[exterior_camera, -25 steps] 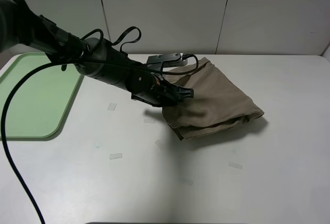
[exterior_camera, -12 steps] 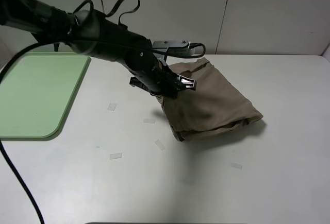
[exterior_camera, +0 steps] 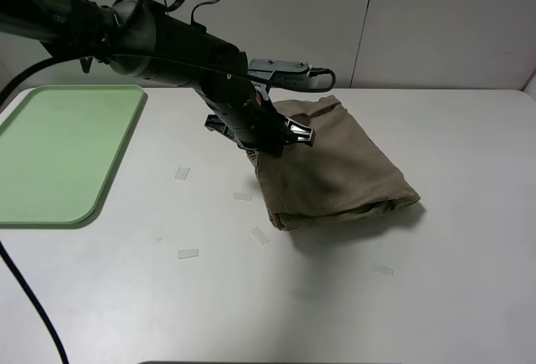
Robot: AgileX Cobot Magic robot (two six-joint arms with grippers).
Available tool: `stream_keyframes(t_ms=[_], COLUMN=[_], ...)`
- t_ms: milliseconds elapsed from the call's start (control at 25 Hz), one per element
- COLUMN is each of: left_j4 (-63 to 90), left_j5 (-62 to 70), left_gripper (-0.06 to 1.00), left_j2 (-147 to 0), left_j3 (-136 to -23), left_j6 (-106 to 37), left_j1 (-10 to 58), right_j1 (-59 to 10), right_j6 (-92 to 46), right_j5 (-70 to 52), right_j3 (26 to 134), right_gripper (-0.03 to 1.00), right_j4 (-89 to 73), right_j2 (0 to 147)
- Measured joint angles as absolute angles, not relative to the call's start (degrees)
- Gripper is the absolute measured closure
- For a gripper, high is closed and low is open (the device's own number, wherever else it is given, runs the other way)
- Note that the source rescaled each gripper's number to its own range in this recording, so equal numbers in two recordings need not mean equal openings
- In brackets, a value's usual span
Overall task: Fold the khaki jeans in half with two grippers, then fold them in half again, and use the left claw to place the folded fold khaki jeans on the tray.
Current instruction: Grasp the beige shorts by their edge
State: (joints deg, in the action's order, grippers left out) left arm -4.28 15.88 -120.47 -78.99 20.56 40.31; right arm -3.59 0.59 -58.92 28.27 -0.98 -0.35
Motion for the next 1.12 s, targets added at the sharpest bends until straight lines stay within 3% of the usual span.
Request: stream_keyframes(t_ms=[800,1000,1120], left_j4=[-4.28,-4.28,-4.42], left_j5=[16.22,18.76,19.5], left_gripper=[0.8,0.73,0.62], left_j2=[-120.47,-120.47,-120.47], left_j3=[-78.99,-78.99,-78.99], left_j6=[20.56,20.51,20.51], left_j1=[40.31,39.71,39.38], right_j1=[-3.59,-3.59,-3.59], right_j6=[0.7,0.7,0.7], right_j5=[-58.92,-58.92,-58.92], right_j3=[28.27,28.27,28.27], right_gripper=[-0.03,-0.03,-0.03], right_j4=[-0.98,-0.98,-0.98], right_j2=[-0.35,-0.35,-0.35])
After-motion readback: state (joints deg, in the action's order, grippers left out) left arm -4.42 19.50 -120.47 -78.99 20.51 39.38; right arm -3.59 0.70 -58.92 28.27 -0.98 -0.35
